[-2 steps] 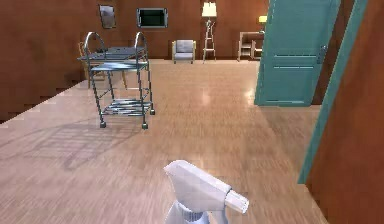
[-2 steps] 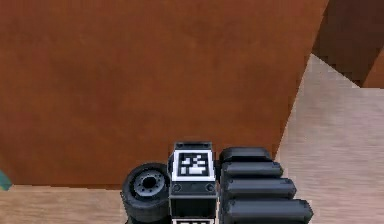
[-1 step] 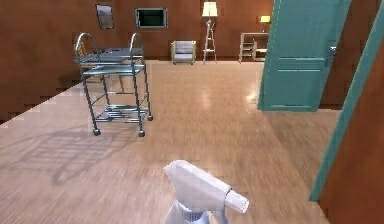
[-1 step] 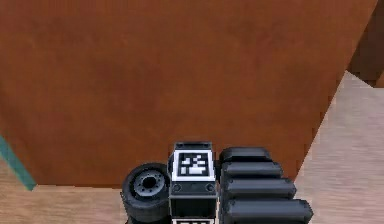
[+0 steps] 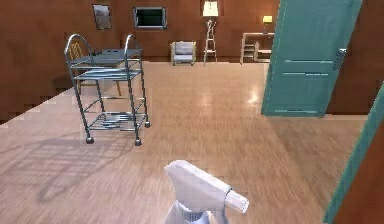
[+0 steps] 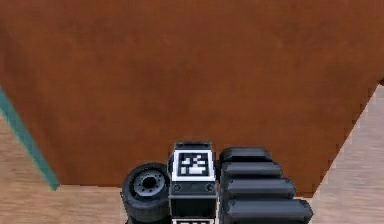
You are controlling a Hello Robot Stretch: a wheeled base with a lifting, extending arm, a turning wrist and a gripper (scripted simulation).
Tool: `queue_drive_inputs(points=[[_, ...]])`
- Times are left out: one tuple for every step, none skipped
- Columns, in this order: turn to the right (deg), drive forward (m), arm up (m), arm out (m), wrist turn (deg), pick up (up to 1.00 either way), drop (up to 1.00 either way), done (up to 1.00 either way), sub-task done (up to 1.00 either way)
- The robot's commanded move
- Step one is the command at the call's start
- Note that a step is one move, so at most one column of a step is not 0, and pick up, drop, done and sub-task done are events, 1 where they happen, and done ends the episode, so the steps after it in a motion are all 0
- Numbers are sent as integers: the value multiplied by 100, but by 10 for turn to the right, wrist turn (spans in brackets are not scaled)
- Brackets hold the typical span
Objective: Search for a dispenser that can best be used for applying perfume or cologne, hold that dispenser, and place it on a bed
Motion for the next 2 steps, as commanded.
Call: queue_drive_inputs(points=[[90, 0, 0, 0, 0, 0, 0, 0, 0], [0, 100, 0, 0, 0, 0, 0, 0, 0]])
